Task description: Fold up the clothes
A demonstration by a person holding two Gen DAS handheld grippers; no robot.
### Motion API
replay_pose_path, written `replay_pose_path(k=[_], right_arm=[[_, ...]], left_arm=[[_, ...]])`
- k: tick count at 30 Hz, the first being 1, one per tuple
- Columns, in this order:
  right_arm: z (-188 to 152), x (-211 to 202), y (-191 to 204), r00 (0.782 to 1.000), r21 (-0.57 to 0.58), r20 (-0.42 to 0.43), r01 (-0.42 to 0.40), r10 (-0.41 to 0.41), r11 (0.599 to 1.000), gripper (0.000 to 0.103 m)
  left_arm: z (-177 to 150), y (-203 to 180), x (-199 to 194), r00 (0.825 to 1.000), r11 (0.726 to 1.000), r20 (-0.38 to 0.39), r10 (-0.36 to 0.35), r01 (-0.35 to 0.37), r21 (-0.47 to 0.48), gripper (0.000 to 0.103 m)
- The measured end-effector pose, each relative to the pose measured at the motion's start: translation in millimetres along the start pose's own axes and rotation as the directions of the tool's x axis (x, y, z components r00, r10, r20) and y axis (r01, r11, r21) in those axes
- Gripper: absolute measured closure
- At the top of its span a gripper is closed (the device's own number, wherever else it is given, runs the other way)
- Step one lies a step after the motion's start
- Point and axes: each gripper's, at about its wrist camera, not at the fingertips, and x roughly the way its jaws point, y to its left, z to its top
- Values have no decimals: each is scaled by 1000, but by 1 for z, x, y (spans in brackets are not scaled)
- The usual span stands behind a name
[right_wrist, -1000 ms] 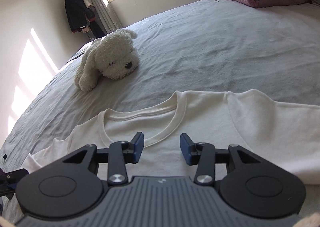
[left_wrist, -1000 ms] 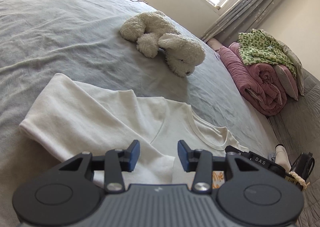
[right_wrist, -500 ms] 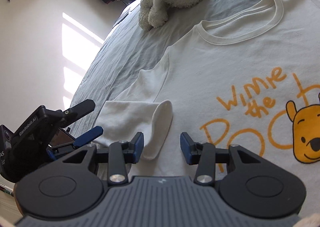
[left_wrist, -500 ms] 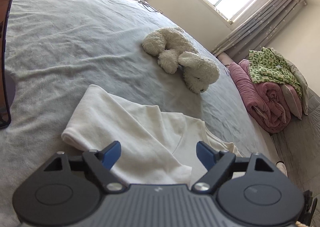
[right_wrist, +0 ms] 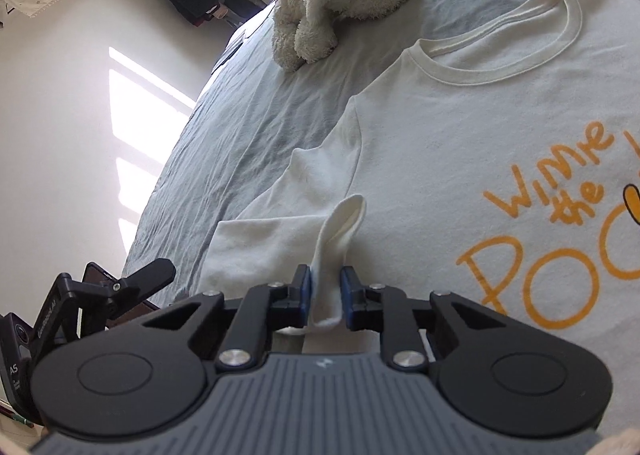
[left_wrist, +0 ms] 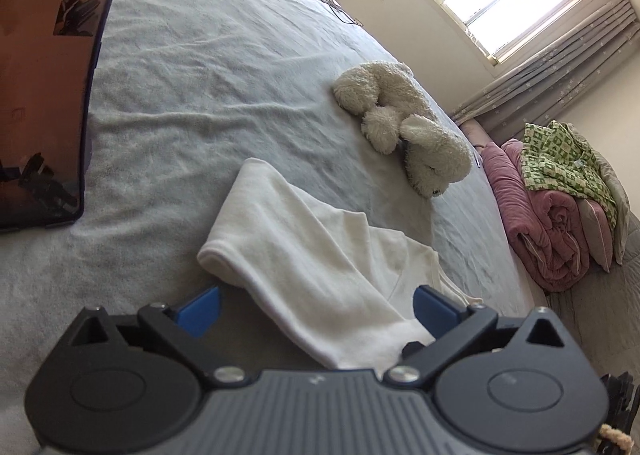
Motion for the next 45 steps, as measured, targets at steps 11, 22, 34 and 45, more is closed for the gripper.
replay_pose_path(k=[11,22,34,45], right_arm=[[76,-26,107,988,-165,141,-44,67,985,88],[122,-39,174,982,-365,172,-4,72,931,100],[83,-3,69,999,-168,-29,12,-17,986,61],[52,42,2,995,72,-97,-2,9,997,62]], left_arm=[[-6,-3,14,996,993,37,85,-88,79,1],[-21,-25,43,980,958,118,162,-185,220,6],[-14,-26,36,974,954,77,215,-227,196,6],[-11,-24,37,966,946,69,250,-259,197,7]])
